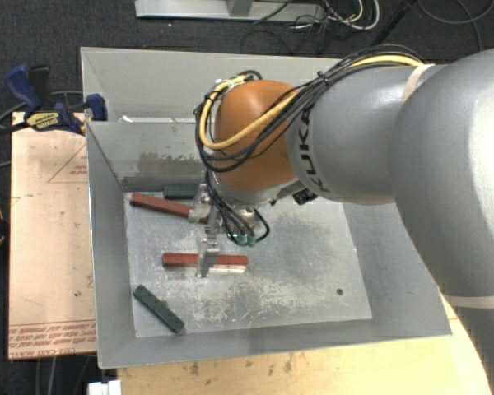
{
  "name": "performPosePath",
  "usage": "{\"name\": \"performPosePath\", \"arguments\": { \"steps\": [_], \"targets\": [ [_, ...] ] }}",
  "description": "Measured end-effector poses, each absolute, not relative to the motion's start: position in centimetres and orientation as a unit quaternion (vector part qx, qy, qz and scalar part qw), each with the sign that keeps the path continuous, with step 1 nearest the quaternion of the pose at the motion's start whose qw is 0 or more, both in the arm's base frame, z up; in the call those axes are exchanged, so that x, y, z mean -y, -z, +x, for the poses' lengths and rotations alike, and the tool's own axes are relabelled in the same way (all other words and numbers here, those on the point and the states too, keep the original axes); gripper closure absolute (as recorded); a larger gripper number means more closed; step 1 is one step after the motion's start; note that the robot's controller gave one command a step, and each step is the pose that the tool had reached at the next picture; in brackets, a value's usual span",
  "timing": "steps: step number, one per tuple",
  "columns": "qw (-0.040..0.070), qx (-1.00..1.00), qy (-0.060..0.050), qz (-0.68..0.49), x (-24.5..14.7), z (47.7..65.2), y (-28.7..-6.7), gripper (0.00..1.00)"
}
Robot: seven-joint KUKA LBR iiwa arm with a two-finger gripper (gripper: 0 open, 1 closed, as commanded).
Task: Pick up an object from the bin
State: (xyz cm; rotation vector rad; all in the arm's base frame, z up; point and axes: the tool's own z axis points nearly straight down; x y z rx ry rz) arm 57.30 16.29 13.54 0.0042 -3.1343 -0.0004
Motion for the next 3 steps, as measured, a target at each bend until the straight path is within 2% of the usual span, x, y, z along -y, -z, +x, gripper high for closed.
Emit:
{"name": "performPosePath", "arguments": {
  "steps": [2,3],
  "targets": [
    [0.000,1.000,0.001,0.000,-16.23,57.52,-13.97,0.00],
    [0.001,1.000,0.000,0.018,-15.72,56.60,-14.78,0.00]
  ]
}}
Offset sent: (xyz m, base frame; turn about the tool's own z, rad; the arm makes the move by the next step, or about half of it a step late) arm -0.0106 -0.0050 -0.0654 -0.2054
